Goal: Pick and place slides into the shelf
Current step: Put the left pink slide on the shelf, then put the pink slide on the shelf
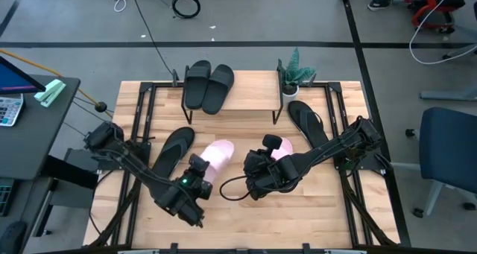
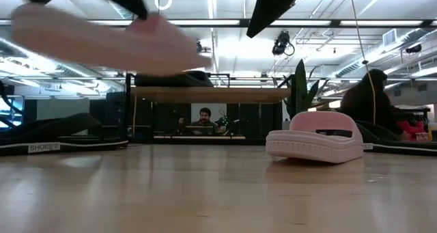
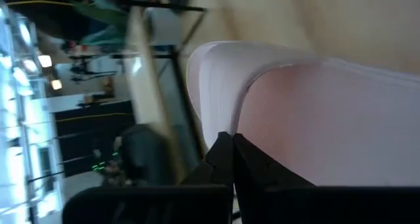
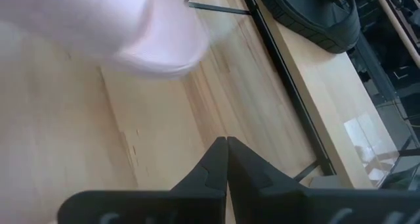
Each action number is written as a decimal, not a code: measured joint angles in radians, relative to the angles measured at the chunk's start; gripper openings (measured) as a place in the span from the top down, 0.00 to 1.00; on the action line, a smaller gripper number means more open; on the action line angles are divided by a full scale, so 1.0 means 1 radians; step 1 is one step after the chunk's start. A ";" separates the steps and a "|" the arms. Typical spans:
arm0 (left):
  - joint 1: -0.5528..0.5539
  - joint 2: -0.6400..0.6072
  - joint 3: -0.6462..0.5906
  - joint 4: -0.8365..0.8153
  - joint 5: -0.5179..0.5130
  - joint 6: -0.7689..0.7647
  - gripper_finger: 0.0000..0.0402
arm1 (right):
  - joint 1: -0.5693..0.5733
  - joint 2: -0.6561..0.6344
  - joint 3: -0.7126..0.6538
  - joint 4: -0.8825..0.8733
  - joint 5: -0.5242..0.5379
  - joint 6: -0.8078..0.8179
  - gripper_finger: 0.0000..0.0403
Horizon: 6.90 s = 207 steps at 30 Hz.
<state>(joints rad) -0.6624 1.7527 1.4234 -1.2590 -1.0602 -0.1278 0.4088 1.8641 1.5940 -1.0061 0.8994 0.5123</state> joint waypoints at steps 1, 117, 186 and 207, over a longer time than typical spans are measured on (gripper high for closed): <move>0.012 0.000 0.030 -0.016 -0.019 0.017 1.00 | 0.000 0.000 0.000 0.000 0.007 0.000 0.97; 0.749 -0.042 0.357 0.013 0.672 0.189 0.72 | 0.185 -0.169 -0.356 0.178 -0.275 0.602 0.83; 0.409 -0.154 -0.090 0.156 0.919 -0.045 0.70 | 0.097 -0.029 -0.265 -0.226 -0.255 0.636 0.99; 0.402 -0.402 0.304 0.072 0.896 0.053 0.69 | -0.006 -0.030 0.156 -0.216 0.248 -0.216 1.00</move>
<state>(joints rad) -0.2600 1.3512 1.7272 -1.1872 -0.1638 -0.0749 0.4024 1.8343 1.7495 -1.2220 1.1469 0.2966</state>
